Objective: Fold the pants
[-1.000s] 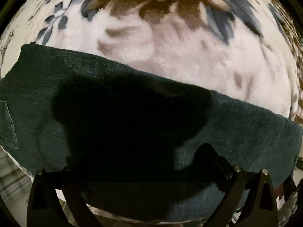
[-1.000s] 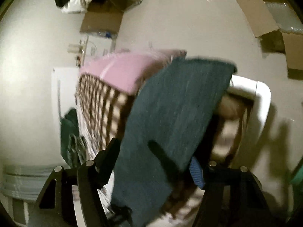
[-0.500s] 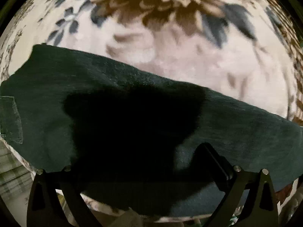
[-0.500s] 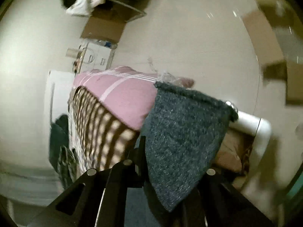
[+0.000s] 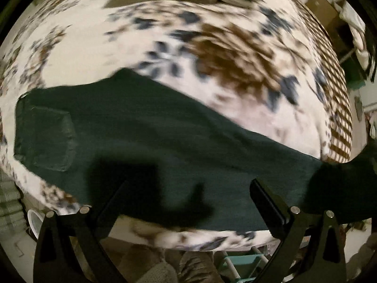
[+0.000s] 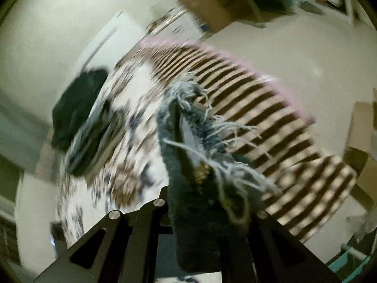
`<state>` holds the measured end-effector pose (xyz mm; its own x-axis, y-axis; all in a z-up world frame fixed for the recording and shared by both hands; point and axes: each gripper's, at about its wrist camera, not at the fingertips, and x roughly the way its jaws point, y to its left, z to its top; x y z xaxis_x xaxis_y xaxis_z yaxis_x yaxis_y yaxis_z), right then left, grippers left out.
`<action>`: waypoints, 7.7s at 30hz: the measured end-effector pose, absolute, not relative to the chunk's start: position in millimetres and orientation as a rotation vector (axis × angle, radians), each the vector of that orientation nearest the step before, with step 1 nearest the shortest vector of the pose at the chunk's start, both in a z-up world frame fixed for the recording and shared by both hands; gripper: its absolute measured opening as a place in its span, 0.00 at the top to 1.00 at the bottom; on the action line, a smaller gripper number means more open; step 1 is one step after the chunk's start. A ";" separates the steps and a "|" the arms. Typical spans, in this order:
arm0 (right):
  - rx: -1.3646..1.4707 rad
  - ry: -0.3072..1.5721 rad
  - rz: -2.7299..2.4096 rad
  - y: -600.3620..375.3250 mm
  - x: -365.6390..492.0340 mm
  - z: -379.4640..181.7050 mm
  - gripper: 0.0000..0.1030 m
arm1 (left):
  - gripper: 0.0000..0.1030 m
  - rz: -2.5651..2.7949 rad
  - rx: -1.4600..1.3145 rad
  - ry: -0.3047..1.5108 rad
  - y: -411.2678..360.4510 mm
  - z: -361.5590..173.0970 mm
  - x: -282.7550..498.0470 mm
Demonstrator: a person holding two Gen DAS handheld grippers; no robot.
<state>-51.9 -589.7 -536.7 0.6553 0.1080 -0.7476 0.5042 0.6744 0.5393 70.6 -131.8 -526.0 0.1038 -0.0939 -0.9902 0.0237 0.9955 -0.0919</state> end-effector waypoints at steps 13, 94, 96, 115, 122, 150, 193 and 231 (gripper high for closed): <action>0.497 1.110 0.012 -324.4 27.9 -607.0 0.91 | 0.00 0.097 -0.187 1.471 18.8 -524.6 73.5; 0.243 1.485 -0.122 -251.1 125.1 -684.3 0.01 | 0.65 0.373 -1.065 0.983 218.9 -604.9 72.2; 0.236 1.487 -0.135 -247.0 123.4 -688.0 0.01 | 0.75 0.360 -1.012 0.955 212.0 -592.8 70.7; 0.308 1.467 -0.244 -355.8 65.2 -652.9 0.01 | 0.82 -0.161 -0.361 0.968 -76.2 -444.6 45.5; 0.468 1.447 -0.265 -447.0 38.7 -647.7 0.01 | 0.70 -0.211 -0.076 1.281 -160.6 -531.3 57.9; 0.688 1.395 0.183 -375.5 106.5 -693.2 0.01 | 0.18 0.070 0.035 1.399 -73.9 -533.9 80.2; 0.896 1.408 -0.173 -583.6 10.0 -696.8 0.34 | 0.18 -0.157 -0.171 1.480 -103.9 -556.6 140.8; 1.383 1.232 -0.101 -534.9 -91.2 -734.3 0.26 | 0.09 -0.314 -0.565 1.558 -88.7 -599.5 80.4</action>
<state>-91.2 -534.9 -734.3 0.4312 0.5818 -0.6896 0.6867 0.2841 0.6691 80.4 -88.7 -599.5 0.0091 -0.5301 -0.8479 -0.1603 0.8362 -0.5245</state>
